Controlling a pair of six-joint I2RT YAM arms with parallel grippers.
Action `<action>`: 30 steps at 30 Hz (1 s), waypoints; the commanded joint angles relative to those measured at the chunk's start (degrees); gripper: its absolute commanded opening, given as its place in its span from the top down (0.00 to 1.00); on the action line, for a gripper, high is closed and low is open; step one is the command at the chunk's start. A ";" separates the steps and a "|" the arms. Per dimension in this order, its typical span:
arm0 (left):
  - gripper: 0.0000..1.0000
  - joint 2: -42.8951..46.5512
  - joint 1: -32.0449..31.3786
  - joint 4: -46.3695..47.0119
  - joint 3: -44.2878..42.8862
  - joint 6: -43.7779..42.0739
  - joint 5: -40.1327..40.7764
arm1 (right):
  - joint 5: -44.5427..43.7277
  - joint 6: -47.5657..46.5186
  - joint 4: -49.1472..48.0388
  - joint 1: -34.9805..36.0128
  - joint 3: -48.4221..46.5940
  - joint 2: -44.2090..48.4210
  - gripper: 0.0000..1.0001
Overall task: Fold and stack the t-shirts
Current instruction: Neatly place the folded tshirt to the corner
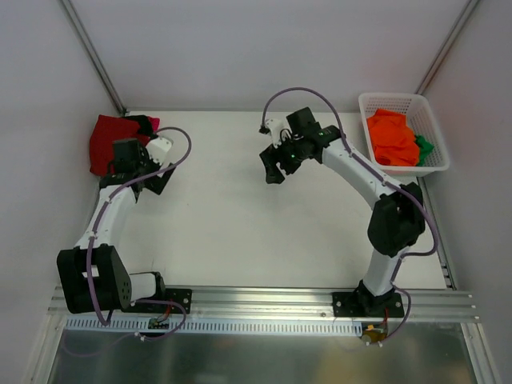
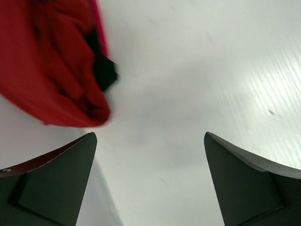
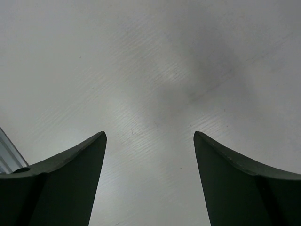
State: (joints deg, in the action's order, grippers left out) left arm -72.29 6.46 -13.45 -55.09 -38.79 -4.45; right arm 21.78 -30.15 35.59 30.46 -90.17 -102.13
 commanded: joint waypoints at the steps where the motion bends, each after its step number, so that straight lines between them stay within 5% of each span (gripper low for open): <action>1: 0.01 1.28 0.31 -3.42 4.54 3.36 -4.34 | 1.84 -2.46 8.67 -1.54 -10.59 -6.99 0.21; 4: 0.01 1.01 0.22 1.74 8.23 3.63 -1.81 | 2.66 -3.15 15.19 0.65 -17.99 -13.95 0.23; 8: 0.01 0.23 0.22 21.59 12.90 -3.46 12.68 | -1.48 -4.04 12.41 4.17 -12.76 -12.85 0.23; 17: 0.01 -13.30 -0.13 38.75 2.28 -11.22 26.68 | -5.96 -4.22 8.62 4.08 -6.60 -8.27 0.23; 27: 0.01 -32.90 0.40 42.19 -11.25 -19.22 34.24 | -5.26 -3.51 7.47 2.42 -4.58 -4.75 0.23; 30: 0.01 -37.65 0.31 35.53 -17.47 -17.56 35.82 | -4.21 -3.07 7.30 1.36 -4.05 -4.05 0.23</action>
State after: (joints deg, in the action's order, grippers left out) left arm -107.68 6.46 25.02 -65.89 -55.72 27.57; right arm 16.45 -33.58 43.83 33.15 -94.56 -109.78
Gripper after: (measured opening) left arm 0.987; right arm 0.768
